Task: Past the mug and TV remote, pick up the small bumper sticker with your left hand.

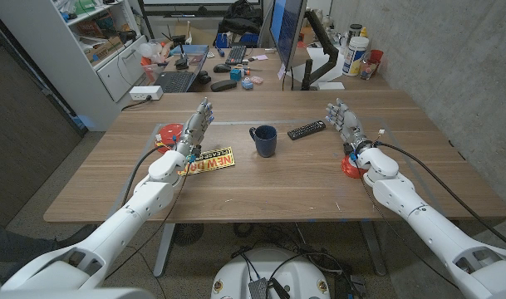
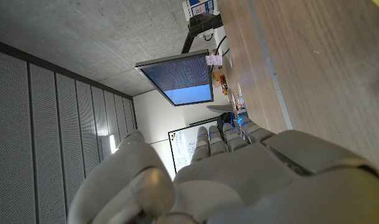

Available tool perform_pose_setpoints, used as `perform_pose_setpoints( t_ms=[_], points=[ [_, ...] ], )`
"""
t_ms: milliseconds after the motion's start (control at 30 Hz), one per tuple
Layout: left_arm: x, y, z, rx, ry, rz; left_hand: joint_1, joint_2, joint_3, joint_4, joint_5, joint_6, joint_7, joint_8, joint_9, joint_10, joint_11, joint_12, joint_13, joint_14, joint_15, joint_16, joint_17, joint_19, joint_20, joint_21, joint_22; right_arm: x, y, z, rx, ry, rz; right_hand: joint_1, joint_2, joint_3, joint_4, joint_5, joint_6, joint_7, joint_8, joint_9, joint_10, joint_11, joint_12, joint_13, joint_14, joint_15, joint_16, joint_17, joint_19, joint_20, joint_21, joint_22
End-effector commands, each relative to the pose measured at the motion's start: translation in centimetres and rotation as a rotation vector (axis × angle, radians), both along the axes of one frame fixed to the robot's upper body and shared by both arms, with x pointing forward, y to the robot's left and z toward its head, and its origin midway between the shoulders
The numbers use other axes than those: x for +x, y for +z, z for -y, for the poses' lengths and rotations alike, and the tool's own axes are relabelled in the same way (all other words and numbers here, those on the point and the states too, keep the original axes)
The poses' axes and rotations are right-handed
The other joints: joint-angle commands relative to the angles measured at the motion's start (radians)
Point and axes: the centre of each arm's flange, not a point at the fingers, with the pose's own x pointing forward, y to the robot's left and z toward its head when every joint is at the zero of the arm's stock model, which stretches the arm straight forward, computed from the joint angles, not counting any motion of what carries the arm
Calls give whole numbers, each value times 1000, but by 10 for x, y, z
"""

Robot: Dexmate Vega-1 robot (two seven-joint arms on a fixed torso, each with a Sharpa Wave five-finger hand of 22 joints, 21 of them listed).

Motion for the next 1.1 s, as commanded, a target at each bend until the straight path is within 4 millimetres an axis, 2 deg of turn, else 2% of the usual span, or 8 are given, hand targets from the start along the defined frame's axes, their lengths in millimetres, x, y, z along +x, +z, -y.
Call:
perform_pose_setpoints(
  t_ms=[33, 600, 1100],
  points=[
    [1, 6, 0, -7, 6, 11, 12, 3, 6, -3, 7, 1, 7, 7, 4, 1, -10, 7, 3, -7, -1, 5, 1, -6, -19, 6, 5, -1, 8, 1, 2, -2, 11, 6, -1, 8, 0, 6, 9, 1, 6, 5, 8, -2, 3, 5, 11, -2, 5, 5, 7, 2, 4, 5],
    [-8, 21, 1, 70, 40, 71, 16, 6, 5, -5, 8, 6, 5, 7, 4, 5, -12, 8, 3, -3, -3, 5, 1, -8, -14, 4, 5, -6, 3, 5, 15, -21, 13, 5, 0, 7, 0, 6, 10, 1, 4, 5, 10, -3, 2, 5, 12, -2, 3, 5, 7, 2, 2, 5],
    [-28, 16, -1, 98, 63, 135, 21, 9, 3, -7, 8, 12, 3, 6, 4, 13, -16, 9, 3, 5, -6, 6, 1, -8, -10, 4, 5, -6, -4, 5, 27, -18, 5, 4, 0, 6, -1, 5, 12, 1, 4, 5, 12, -2, 1, 6, 14, -3, 3, 5, 9, 3, 0, 5]
  ],
)
